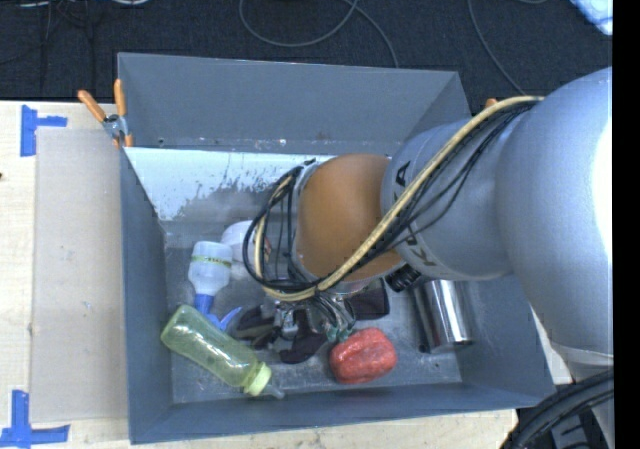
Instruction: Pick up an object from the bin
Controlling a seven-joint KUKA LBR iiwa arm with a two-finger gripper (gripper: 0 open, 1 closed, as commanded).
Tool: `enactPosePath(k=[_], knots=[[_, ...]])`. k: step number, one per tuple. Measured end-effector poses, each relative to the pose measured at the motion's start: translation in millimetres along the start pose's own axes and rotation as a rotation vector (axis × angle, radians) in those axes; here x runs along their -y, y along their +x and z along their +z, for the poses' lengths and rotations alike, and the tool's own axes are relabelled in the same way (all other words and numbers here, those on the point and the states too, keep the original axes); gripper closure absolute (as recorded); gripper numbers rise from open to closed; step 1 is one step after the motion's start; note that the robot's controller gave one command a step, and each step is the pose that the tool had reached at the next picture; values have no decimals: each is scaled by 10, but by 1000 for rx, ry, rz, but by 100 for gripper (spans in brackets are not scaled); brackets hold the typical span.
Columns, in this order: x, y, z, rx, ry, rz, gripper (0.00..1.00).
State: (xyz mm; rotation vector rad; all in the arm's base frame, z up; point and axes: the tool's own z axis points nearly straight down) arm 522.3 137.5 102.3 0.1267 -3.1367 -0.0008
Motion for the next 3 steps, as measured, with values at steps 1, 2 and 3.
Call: enactPosePath(k=[1,2,3], knots=[[-1,-3,-129,1,0,1,100],[-1,-6,-208,2,0,1,100],[0,-6,-276,2,-1,2,100]])
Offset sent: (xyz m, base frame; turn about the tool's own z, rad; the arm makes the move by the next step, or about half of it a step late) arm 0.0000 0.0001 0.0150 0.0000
